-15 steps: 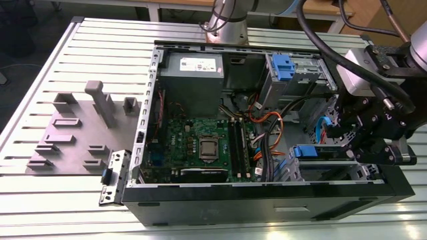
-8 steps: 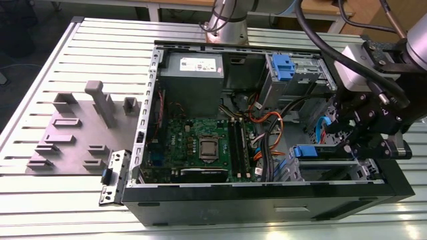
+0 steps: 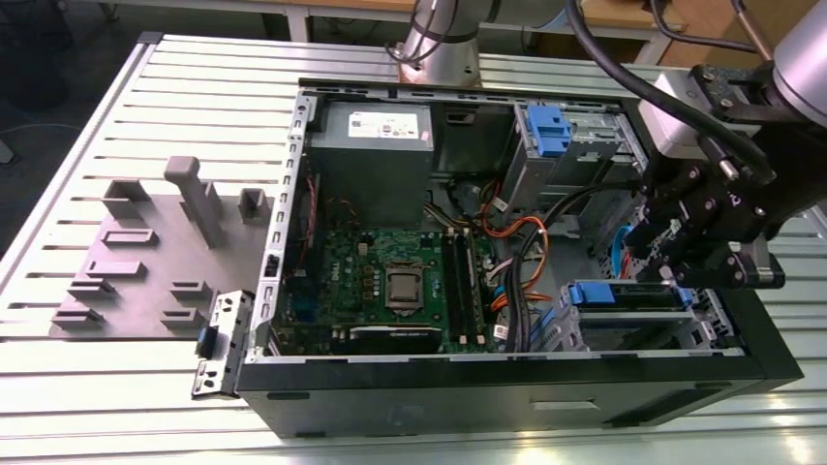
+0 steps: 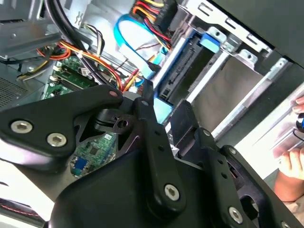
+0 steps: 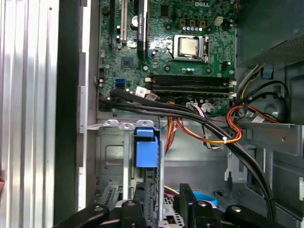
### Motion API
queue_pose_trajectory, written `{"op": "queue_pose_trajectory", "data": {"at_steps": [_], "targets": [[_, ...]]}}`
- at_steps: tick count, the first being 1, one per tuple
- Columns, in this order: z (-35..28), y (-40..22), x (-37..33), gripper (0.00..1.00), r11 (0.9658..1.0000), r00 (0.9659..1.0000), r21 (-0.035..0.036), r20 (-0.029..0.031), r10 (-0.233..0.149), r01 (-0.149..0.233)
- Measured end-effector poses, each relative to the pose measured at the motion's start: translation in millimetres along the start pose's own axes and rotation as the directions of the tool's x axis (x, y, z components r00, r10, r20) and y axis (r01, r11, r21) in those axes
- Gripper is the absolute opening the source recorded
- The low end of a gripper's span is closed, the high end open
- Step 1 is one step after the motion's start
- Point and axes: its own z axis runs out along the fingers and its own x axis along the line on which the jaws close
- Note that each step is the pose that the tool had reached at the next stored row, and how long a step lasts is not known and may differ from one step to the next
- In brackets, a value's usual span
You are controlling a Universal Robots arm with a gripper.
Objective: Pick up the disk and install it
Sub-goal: 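Insert the first disk wire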
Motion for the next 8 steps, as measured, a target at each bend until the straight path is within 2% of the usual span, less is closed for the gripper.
{"op": "queue_pose_trajectory", "data": {"at_steps": [5,8], "targets": [[0.8,-0.5,-4.9,0.42,1.0,1.0,-0.0001,0.0003,0.0,0.0],[1.5,-3.4,-6.4,0.42,1.0,1.0,-0.0001,0.0004,0.0,0.0]]}}
